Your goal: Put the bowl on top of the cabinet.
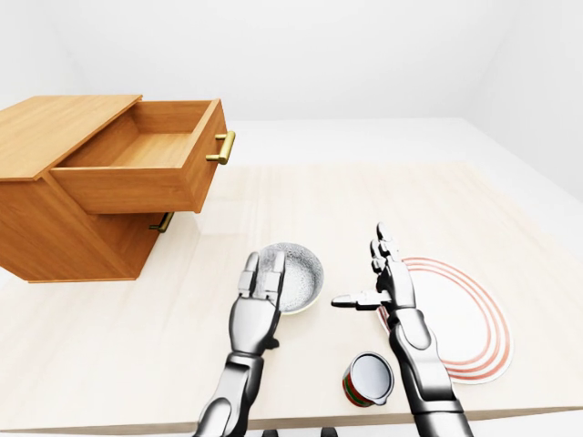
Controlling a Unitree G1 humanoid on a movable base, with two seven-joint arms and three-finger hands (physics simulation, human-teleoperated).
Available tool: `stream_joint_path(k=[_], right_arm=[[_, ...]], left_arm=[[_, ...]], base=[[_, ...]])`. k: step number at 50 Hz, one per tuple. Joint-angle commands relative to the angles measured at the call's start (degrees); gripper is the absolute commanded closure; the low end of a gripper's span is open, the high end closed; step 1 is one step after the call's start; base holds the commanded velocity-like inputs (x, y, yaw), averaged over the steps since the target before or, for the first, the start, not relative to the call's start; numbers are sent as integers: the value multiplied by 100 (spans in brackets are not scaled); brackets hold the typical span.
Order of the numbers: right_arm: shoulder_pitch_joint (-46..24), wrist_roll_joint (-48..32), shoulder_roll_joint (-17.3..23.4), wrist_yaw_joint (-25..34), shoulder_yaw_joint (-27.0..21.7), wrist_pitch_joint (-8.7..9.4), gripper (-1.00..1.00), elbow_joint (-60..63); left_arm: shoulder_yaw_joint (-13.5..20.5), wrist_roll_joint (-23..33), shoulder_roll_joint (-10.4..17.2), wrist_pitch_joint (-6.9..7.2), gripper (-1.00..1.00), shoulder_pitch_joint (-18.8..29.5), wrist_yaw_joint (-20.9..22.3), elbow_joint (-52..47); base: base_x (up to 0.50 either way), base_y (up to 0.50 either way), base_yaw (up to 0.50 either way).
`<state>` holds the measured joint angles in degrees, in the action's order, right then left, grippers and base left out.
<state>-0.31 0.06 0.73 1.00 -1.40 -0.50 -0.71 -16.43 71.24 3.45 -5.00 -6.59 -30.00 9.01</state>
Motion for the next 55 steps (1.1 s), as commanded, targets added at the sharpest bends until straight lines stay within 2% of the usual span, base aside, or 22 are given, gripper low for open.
stream_joint_path(k=[1, 2, 3, 5, 6, 10, 11, 12, 13, 23, 33, 38, 43, 45, 50, 51, 55], right_arm=[[12, -8, -8, 18, 25, -9, -100, 9], [26, -17, -11, 18, 35, 4, -100, 41], [34, -20, -7, 33, 43, 5, -100, 72], [35, -21, -8, 36, 43, 5, -100, 74], [35, -10, -10, 51, 45, 13, -100, 81], [39, 1, -7, 64, 31, 1, -100, 85], [31, 5, -7, 69, 30, -8, -100, 66], [27, -2, -10, 64, 34, -7, -100, 62], [24, -13, -13, 64, 44, -23, -100, 39], [-22, -21, -26, 68, 70, -69, -100, -80], [-17, -11, -25, 81, 78, -71, -100, -60], [17, -1, -35, 107, 101, -73, -100, 7], [-12, -47, -63, 155, 193, -171, -100, -130], [-3, -32, -61, 169, 186, -152, -100, -100], [3, -37, -61, 168, 188, -138, -100, -79], [1, -49, -66, 175, 203, -161, -100, -109], [24, -57, -69, 174, 210, -139, -100, -57]], left_arm=[[-487, 1079, -6, 0, -100, 308, 0, 515], [-526, 1159, -7, 0, -100, 341, 0, 559], [-630, 1310, -118, 0, -100, 560, 0, 975], [-638, 1324, -127, 0, -100, 580, 0, 1016], [-680, 1462, -199, 0, -100, 815, 0, 1463], [-627, 1520, -261, 0, -100, 1024, 0, 1893], [-618, 1512, -256, 0, -13, 1008, 0, 1864], [-621, 1456, -213, 0, 93, 982, 0, 1806], [-598, 1479, -199, 0, 97, 930, 0, 1705], [-463, 1380, -136, 0, 94, 849, 0, 1482], [-484, 1414, -134, 0, 92, 811, 0, 1431], [-468, 1303, -110, 0, 91, 658, 0, 1078], [-330, 828, -106, 0, 91, 494, 0, 403], [-266, 613, -104, 0, 91, 449, 0, 132], [-265, 604, -103, 0, 91, 447, 0, 120], [-84, -140, -147, 0, 93, 179, 0, -1163], [-26, -439, -177, 0, 94, 101, 0, -1763]], base=[[0, 0, 0], [0, 0, 0], [0, 0, 0], [0, 0, 0], [0, 0, 0], [0, 0, 0], [0, 0, 0], [0, 0, 0], [0, 0, 0], [0, 0, 0], [0, 0, 0], [0, 0, 0], [0, 0, 0], [0, 0, 0], [0, 0, 0], [0, 0, 0], [0, 0, 0]])
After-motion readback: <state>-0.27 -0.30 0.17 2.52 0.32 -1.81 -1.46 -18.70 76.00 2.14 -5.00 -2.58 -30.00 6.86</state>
